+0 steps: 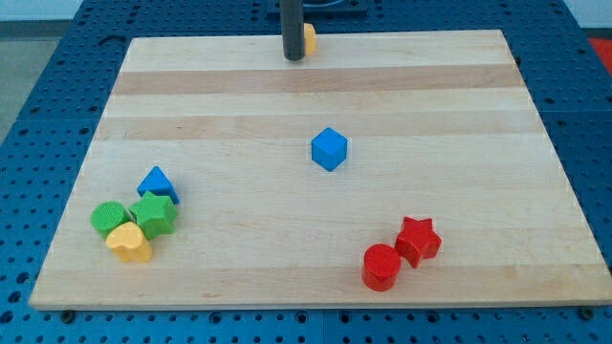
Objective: Slide the blue cube to the top center of the board
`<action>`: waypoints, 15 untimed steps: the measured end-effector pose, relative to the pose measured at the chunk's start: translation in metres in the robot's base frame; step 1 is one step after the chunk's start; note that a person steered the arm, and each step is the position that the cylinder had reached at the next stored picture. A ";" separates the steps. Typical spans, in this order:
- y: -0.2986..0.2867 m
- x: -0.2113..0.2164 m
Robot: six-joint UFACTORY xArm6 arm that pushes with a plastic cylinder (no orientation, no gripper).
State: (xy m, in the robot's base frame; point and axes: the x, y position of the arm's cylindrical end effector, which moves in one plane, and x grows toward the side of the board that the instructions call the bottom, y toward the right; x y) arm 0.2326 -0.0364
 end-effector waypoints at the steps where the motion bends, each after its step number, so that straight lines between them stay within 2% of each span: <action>1: -0.014 0.016; 4: 0.004 0.062; 5: 0.057 0.087; 7: 0.093 0.187; 8: 0.101 0.216; 9: 0.061 0.228; 10: 0.023 0.217; 13: 0.013 0.194; 15: 0.028 0.187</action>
State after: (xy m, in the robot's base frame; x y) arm 0.4197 -0.0086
